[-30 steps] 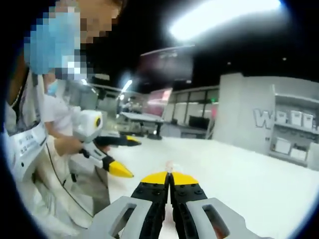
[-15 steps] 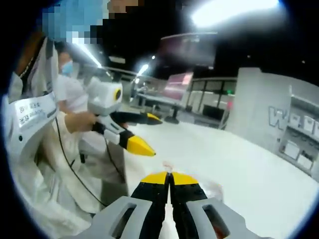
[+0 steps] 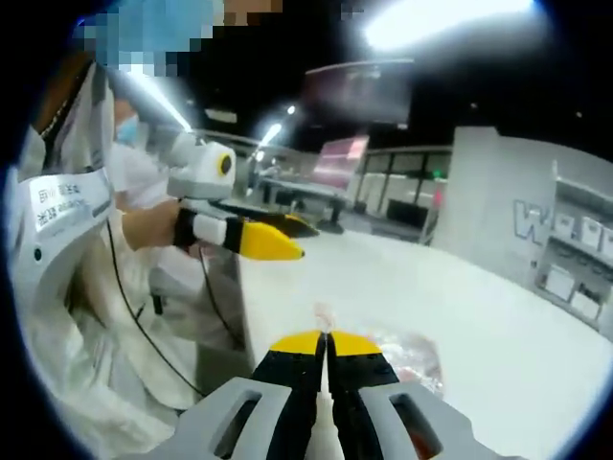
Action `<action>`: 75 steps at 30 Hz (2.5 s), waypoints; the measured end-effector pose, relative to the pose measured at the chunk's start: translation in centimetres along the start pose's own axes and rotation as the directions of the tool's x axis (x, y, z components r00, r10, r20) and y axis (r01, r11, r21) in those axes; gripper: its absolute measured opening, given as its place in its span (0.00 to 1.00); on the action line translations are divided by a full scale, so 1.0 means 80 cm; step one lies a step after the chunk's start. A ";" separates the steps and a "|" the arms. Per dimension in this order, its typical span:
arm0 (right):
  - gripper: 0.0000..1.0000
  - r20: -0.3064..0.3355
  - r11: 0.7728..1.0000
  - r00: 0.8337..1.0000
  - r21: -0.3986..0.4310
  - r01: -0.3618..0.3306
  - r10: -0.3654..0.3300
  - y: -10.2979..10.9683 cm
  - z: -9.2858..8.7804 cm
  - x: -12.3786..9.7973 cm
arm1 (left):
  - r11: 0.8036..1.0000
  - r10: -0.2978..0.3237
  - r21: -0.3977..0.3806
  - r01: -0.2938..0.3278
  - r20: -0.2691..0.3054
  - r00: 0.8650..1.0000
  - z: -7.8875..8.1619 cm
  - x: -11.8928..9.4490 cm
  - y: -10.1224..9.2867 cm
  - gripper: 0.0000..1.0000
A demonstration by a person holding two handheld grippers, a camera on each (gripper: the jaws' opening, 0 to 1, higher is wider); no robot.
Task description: Open the resealable bag by pulling the two sides of the seal apart until the entire bag opening is separated and visibly accessible.
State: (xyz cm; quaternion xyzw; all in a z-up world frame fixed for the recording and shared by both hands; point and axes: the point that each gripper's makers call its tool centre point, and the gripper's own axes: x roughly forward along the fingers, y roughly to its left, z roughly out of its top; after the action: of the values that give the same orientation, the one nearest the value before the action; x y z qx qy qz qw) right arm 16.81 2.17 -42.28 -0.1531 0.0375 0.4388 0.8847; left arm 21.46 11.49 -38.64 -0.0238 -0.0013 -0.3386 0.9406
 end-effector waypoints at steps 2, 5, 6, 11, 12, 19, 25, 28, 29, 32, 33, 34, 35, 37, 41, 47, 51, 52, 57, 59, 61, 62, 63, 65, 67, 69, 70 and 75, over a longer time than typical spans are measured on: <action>0.00 0.005 1.000 1.000 0.007 -0.003 0.003 0.001 0.000 0.000 | 1.000 0.003 0.004 -0.002 -0.014 1.000 -0.004 0.000 0.000 0.68; 0.03 0.011 1.000 1.000 0.009 -0.006 0.006 0.003 0.000 -0.001 | 1.000 0.002 0.007 -0.002 -0.027 1.000 -0.007 0.001 -0.001 0.66; 0.04 0.012 1.000 1.000 0.009 -0.009 0.009 0.004 0.000 -0.001 | 1.000 0.001 0.008 0.000 -0.028 1.000 -0.007 0.001 -0.002 0.66; 0.04 0.008 1.000 1.000 -0.002 -0.013 0.013 0.009 0.000 -0.003 | 1.000 -0.008 0.008 0.008 -0.034 0.999 -0.008 0.002 -0.005 0.64; 0.05 0.006 1.000 1.000 -0.003 -0.014 0.014 0.010 0.000 -0.004 | 1.000 -0.011 0.006 0.011 -0.035 0.999 -0.008 0.002 -0.005 0.63; 0.06 0.005 0.999 0.999 -0.022 -0.033 0.033 0.022 0.005 -0.008 | 1.000 -0.015 0.002 0.015 -0.033 0.999 -0.007 0.002 -0.007 0.63; 0.08 0.067 0.999 0.997 -0.005 -0.049 0.049 0.029 0.034 -0.004 | 1.000 -0.006 -0.004 0.006 -0.025 1.000 -0.007 0.002 -0.003 0.63; 0.08 0.078 0.999 0.996 -0.005 -0.039 0.039 0.025 0.042 0.002 | 1.000 -0.005 -0.006 0.005 -0.023 1.000 -0.007 0.002 -0.002 0.63; 0.08 0.078 0.999 0.996 -0.001 -0.035 0.035 0.023 0.044 0.004 | 1.000 -0.005 -0.007 0.005 -0.023 1.000 -0.007 0.002 -0.002 0.62; 0.09 0.084 1.000 0.996 0.013 -0.017 0.016 0.015 0.047 0.011 | 1.000 -0.004 -0.001 0.004 -0.027 1.000 -0.009 0.001 0.000 0.62; 0.09 0.083 1.000 0.997 0.020 -0.006 0.004 0.012 0.047 0.014 | 1.000 -0.005 -0.003 0.005 -0.029 1.000 -0.011 0.001 0.000 0.62; 0.09 0.080 1.000 0.997 0.026 0.003 -0.005 0.009 0.047 0.015 | 1.000 -0.006 -0.005 0.005 -0.030 1.000 -0.011 0.001 0.000 0.62; 0.09 0.086 0.999 0.996 0.029 0.013 -0.016 0.006 0.050 0.018 | 1.000 -0.006 -0.008 0.006 -0.032 0.999 -0.013 0.001 0.001 0.62; 0.09 0.086 0.999 0.996 0.032 0.021 -0.024 0.005 0.053 0.023 | 1.000 -0.005 -0.006 0.005 -0.034 0.999 -0.014 0.000 0.001 0.62; 0.09 0.060 1.000 0.998 -0.001 0.007 -0.007 0.012 0.053 0.032 | 1.000 -0.003 -0.001 0.003 -0.029 1.000 -0.011 -0.003 0.003 0.62; 0.08 -0.068 0.989 0.998 -0.149 0.007 -0.018 0.017 0.038 0.039 | 1.000 -0.006 0.006 0.006 -0.033 0.999 -0.011 -0.005 0.005 0.63; 0.08 -0.134 0.974 0.991 -0.224 -0.007 -0.023 0.020 0.035 0.039 | 1.000 -0.012 0.017 0.013 -0.045 0.999 -0.018 -0.004 0.002 0.63; 0.08 -0.139 0.975 0.990 -0.224 -0.011 -0.021 0.018 0.035 0.038 | 1.000 -0.015 0.015 0.016 -0.046 0.999 -0.019 -0.003 0.002 0.63; 0.08 -0.177 0.974 0.984 -0.226 -0.020 -0.021 0.015 0.028 0.040 | 0.999 -0.025 0.020 0.026 -0.046 0.999 -0.019 -0.004 -0.001 0.63; 0.08 -0.195 0.971 0.981 -0.234 -0.039 -0.008 0.019 0.026 0.040 | 0.999 -0.023 0.030 0.024 -0.045 0.999 -0.017 -0.006 0.000 0.63; 0.08 -0.217 0.961 0.976 -0.268 -0.065 0.005 0.022 0.028 0.040 | 0.999 -0.020 0.032 0.021 -0.040 0.999 -0.015 -0.007 0.002 0.63; 0.08 -0.227 0.954 0.974 -0.290 -0.076 0.008 0.022 0.029 0.040 | 0.999 -0.020 0.032 0.021 -0.038 0.999 -0.015 -0.007 0.002 0.63; 0.08 -0.238 0.950 0.971 -0.300 -0.082 0.008 0.022 0.029 0.040 | 0.999 -0.021 0.031 0.022 -0.037 0.999 -0.015 -0.007 0.002 0.63; 0.08 -0.257 0.941 0.966 -0.326 -0.096 0.010 0.021 0.030 0.040 | 0.999 -0.023 0.031 0.024 -0.038 0.999 -0.016 -0.007 0.001 0.63; 0.08 -0.289 0.927 0.957 -0.358 -0.115 0.007 0.019 0.028 0.039 | 0.999 -0.025 0.035 0.026 -0.041 0.999 -0.018 -0.007 0.000 0.63; 0.08 -0.318 0.913 0.948 -0.385 -0.132 0.003 0.019 0.025 0.040 | 0.999 -0.029 0.038 0.031 -0.041 0.999 -0.019 -0.007 -0.002 0.63; 0.08 -0.325 0.910 0.946 -0.392 -0.137 0.002 0.019 0.025 0.041 | 0.999 -0.031 0.038 0.032 -0.040 0.999 -0.019 -0.007 -0.002 0.63; 0.08 -0.377 0.900 0.926 -0.402 -0.169 0.006 0.020 0.018 0.044 | 0.998 -0.034 0.045 0.035 -0.032 0.999 -0.018 -0.010 -0.002 0.63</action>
State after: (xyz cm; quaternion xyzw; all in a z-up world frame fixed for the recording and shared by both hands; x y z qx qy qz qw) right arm 17.62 6.22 -41.98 -0.4202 0.1119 0.4400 0.7857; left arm 20.74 11.79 -40.06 0.0030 0.0053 -0.3551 0.9348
